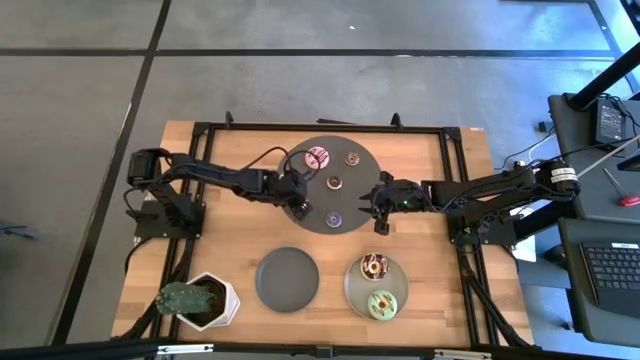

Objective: Pick & Place donuts
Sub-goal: Put small orange donut on the black plate

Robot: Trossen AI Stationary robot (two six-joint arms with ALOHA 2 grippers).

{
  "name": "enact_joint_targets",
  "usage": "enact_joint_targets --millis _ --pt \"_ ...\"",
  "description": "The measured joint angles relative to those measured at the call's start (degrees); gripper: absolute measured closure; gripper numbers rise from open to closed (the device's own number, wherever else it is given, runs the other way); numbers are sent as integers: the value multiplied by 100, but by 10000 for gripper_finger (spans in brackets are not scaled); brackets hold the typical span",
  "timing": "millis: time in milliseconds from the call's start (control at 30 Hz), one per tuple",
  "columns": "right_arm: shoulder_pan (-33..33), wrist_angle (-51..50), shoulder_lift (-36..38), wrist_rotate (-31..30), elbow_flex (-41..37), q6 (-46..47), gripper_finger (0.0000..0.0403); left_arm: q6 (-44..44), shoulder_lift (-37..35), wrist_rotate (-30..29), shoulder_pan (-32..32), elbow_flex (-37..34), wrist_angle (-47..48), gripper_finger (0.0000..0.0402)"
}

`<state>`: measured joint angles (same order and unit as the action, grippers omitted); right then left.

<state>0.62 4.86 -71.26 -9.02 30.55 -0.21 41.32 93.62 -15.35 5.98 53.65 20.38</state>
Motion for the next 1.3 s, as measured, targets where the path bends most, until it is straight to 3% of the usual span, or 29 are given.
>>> enact_joint_targets --millis 133,467,967,1133,1300 --pt "0 0 0 5 0 -1 245 138 82 -307 2 9 27 244" --pt "0 2 1 9 0 -2 245 798 549 -138 2 -2 93 264" --pt "0 0 2 6 0 -26 245 796 633 14 7 0 64 329" --pt "-2 0 2 4 1 -26 245 641 403 65 7 9 165 362" --pt "0 50 2 102 0 -13 245 -91 -68 344 -109 197 124 388"
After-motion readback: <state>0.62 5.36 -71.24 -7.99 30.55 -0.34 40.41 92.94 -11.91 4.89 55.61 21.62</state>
